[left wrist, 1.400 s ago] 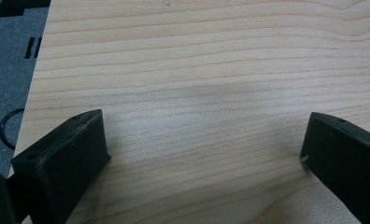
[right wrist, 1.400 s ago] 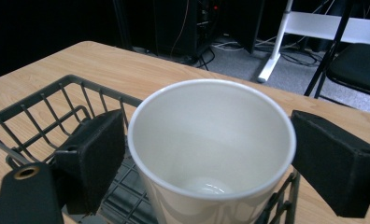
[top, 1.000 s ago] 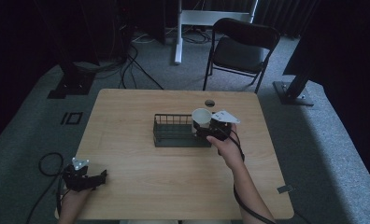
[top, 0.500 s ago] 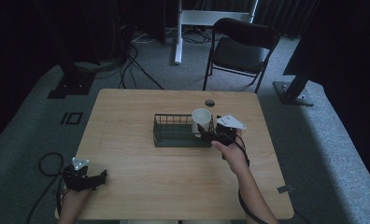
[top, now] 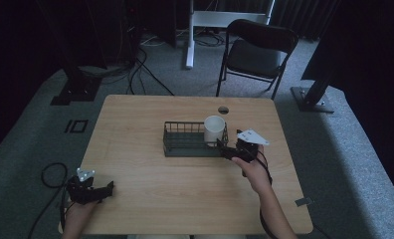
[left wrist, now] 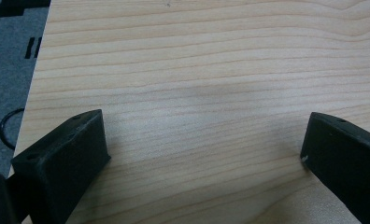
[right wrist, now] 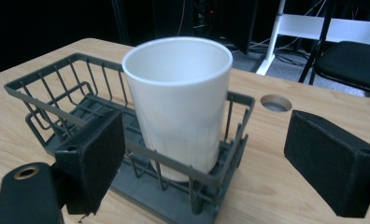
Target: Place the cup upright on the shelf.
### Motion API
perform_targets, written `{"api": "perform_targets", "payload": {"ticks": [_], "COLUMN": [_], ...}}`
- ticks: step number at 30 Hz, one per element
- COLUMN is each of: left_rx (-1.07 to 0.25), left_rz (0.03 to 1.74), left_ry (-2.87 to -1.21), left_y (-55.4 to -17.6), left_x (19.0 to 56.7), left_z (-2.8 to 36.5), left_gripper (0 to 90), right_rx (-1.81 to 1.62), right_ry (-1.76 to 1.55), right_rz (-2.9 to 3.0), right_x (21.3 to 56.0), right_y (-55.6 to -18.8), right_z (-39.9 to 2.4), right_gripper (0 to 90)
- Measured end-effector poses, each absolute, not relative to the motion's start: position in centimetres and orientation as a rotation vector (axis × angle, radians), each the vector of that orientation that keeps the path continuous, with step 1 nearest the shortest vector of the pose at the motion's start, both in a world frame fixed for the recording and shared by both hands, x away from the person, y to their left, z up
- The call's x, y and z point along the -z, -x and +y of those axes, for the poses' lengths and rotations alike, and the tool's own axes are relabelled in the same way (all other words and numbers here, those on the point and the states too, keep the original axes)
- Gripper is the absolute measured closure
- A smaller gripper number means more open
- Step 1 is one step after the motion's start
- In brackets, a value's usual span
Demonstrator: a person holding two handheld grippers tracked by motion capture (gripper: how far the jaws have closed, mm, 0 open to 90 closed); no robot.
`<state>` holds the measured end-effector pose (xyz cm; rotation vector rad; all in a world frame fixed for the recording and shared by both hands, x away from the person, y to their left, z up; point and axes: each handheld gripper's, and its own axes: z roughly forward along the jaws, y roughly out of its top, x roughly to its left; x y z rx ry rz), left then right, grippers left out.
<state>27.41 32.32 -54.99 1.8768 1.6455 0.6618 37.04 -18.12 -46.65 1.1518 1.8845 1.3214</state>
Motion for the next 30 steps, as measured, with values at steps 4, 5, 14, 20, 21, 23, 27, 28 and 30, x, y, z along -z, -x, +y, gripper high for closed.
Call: {"api": "perform_targets", "payload": {"ticks": [4,5,14,20,21,23,27,28,30], "left_rx": [-0.662,-0.662,-0.662,-0.662,-0.662,-0.662,-0.662,-0.662,-0.662], "left_rz": [1.646,1.646,1.646,1.646,1.646,1.646,1.646,1.646,1.646], "left_ry": [-1.876,-1.877,-1.876,-1.876,-1.876,-1.876,-1.876,-1.876,-1.876], "left_y": [-27.4,-27.4,-27.4,-27.4,-27.4,-27.4,-27.4,-27.4,-27.4], "left_x": [55.0,55.0,55.0,55.0,55.0,55.0,55.0,55.0,55.0], "left_z": [32.3,32.3,32.3,32.3,32.3,32.3,32.3,32.3,32.3], "left_gripper": [0.8,0.8,0.8,0.8,0.8,0.8,0.8,0.8,0.8], "right_rx": [-1.294,-1.285,-1.258,-1.226,-1.222,-1.208,-1.178,-1.174,-1.154], "right_ry": [-1.155,-1.158,-1.196,-1.235,-1.24,-1.25,-1.269,-1.275,-1.282], "right_rz": [1.871,1.867,1.872,1.87,1.874,1.883,1.887,1.893,1.901], "right_x": [47.1,47.2,48.3,49.0,49.2,49.5,50.3,50.5,50.8], "right_y": [-36.7,-36.6,-36.3,-36.3,-36.3,-36.3,-36.4,-36.4,-36.4], "right_z": [-18.7,-18.9,-20.3,-20.9,-21.0,-21.2,-21.8,-21.8,-22.0], "right_gripper": [12.5,12.6,12.6,12.6,12.6,12.6,12.6,12.6,12.6]}}
